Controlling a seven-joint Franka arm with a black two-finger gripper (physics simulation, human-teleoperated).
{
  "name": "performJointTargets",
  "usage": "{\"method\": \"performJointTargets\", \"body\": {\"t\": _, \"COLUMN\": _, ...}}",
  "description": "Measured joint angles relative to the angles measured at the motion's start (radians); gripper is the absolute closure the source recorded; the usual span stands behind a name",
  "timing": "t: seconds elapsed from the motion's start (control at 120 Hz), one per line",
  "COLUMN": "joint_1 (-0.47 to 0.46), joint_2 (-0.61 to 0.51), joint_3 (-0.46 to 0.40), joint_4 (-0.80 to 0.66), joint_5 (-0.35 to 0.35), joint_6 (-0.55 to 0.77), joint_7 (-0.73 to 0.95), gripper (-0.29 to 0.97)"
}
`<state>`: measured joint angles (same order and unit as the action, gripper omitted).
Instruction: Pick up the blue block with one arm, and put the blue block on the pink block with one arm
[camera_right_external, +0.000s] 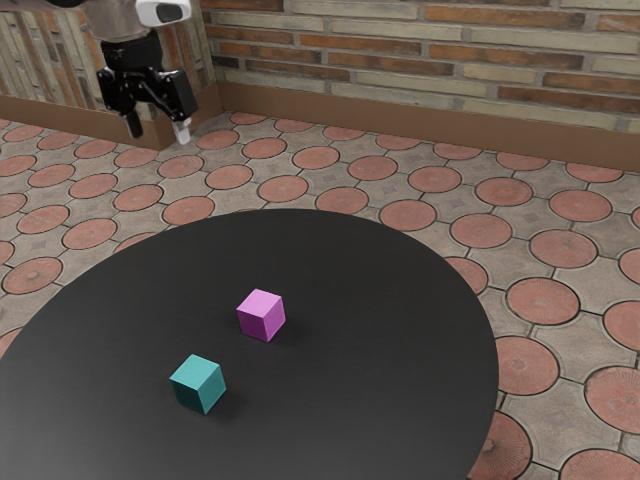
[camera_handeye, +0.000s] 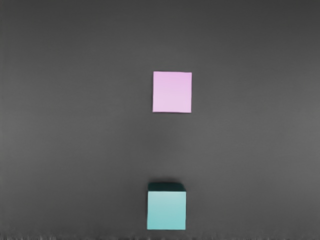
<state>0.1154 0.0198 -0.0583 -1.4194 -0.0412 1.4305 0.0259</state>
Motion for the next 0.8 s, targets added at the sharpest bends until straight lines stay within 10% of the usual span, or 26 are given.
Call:
{"method": "performJointTargets", "body": {"t": 0.283, "joint_1": 0.072, "joint_2": -0.014, "joint_3": -0.004, "joint_4": 0.104, "joint_5": -0.015, "joint_6": -0.033, "joint_7": 0.017, "gripper": 0.0}}
{"method": "performJointTargets", "body": {"t": 0.533, "joint_1": 0.279, "joint_2": 0.001, "joint_3": -0.197, "joint_4": 0.331, "joint_5": 0.034, "joint_6": -0.155, "joint_7": 0.026, "gripper": 0.0}}
{"method": "performJointTargets", "body": {"t": 0.8, "joint_1": -0.026, "joint_2": 0.089, "joint_3": -0.215, "joint_4": 0.321, "joint_5": 0.146, "joint_6": -0.165, "joint_7": 0.038, "gripper": 0.0}}
